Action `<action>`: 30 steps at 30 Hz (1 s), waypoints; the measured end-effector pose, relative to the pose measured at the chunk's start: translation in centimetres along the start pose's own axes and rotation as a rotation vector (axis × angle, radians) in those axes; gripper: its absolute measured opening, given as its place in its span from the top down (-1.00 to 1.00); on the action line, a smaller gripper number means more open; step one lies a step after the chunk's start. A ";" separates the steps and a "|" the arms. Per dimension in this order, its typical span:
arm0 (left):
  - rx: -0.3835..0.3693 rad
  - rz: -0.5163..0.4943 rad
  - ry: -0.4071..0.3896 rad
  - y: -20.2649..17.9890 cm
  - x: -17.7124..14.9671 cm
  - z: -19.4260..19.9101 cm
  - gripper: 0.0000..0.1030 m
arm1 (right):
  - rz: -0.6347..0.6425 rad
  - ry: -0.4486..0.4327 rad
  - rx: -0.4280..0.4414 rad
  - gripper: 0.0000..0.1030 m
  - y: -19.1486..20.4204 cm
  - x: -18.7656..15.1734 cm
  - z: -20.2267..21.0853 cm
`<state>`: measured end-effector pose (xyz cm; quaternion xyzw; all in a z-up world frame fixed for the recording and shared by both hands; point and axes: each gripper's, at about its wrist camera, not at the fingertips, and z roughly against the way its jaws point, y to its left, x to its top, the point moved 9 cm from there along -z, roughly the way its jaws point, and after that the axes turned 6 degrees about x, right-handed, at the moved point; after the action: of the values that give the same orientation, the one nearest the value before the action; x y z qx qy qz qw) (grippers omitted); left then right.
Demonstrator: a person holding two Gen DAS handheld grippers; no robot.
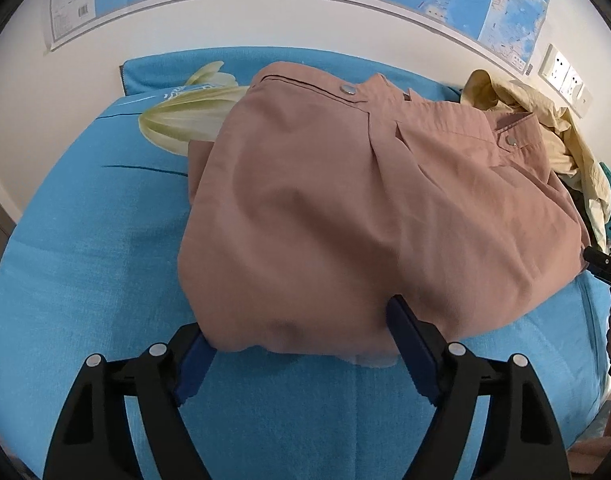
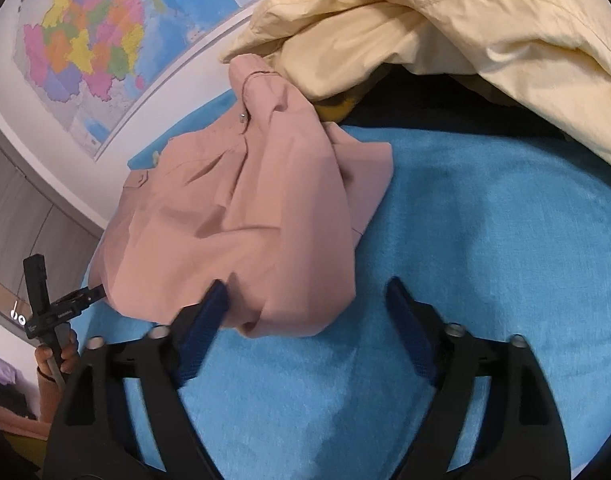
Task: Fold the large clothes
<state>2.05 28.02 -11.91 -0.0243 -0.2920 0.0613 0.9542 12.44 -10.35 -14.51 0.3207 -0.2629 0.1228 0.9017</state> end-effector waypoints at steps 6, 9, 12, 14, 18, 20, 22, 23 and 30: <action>-0.021 0.022 -0.012 0.2 0.2 -0.7 -0.38 | 0.041 -0.003 -0.005 -0.33 0.7 0.1 -0.9; -0.027 0.034 -0.028 0.5 0.8 -0.6 0.25 | 0.055 0.017 0.050 0.37 1.9 0.2 -1.6; -0.070 0.079 -0.038 1.0 1.7 -0.1 0.60 | 0.102 0.002 0.057 0.69 3.2 0.8 -0.9; -0.113 0.122 -0.048 1.8 2.6 0.3 0.65 | 0.104 -0.020 0.088 0.76 4.0 1.4 0.5; -0.147 0.185 -0.071 3.2 3.8 0.9 0.70 | 0.125 -0.071 0.118 0.86 5.1 2.1 2.8; -0.150 0.211 -0.068 3.7 3.8 0.6 0.70 | 0.136 -0.065 0.117 0.86 5.0 2.0 2.8; -0.155 0.250 -0.016 3.9 3.1 -0.6 0.54 | 0.093 -0.003 0.058 0.82 3.6 1.2 1.1; -0.143 0.244 -0.008 4.1 2.9 -0.8 0.48 | 0.070 0.047 0.041 0.58 2.7 0.3 0.0; -0.240 0.239 0.013 3.7 -0.5 1.4 -0.22 | -0.128 0.023 0.153 -0.50 0.4 -1.8 1.5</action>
<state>0.46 31.67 -11.30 -0.1730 -0.2861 0.1390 0.9321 10.22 -11.05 -14.31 0.4033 -0.2214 0.0881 0.8835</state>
